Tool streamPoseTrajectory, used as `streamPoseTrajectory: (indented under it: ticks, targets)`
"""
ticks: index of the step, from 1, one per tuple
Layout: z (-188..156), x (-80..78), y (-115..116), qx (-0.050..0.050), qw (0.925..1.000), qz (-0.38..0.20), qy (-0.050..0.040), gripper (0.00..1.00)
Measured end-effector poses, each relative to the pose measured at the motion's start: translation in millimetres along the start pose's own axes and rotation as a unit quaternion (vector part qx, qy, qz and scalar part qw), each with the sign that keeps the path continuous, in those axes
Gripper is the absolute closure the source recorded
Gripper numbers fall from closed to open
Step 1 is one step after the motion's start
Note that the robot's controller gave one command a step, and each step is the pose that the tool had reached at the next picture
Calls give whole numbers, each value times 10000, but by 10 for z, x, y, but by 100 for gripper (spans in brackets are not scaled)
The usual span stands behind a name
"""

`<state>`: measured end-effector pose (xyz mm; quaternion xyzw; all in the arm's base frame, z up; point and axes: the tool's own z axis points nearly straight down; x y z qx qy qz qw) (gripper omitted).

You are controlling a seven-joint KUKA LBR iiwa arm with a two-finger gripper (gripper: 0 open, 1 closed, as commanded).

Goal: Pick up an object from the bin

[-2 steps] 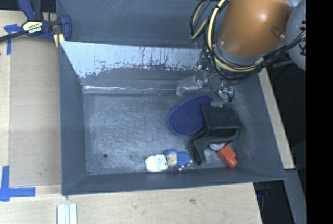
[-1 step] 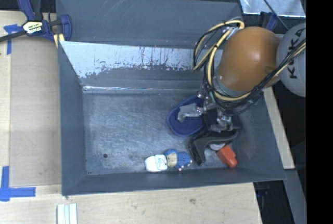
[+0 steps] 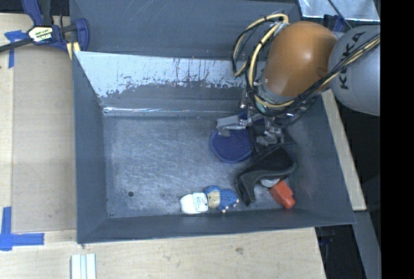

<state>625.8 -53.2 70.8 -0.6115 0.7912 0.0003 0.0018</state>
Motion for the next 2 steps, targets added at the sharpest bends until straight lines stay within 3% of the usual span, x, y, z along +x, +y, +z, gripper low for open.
streamPoseTrajectory:
  ticks: [1,2]
  targets:
    - [-74,-36,-28,55,10000,14,-42,100]
    - [-1794,47,715,40,9987,-499,4,100]
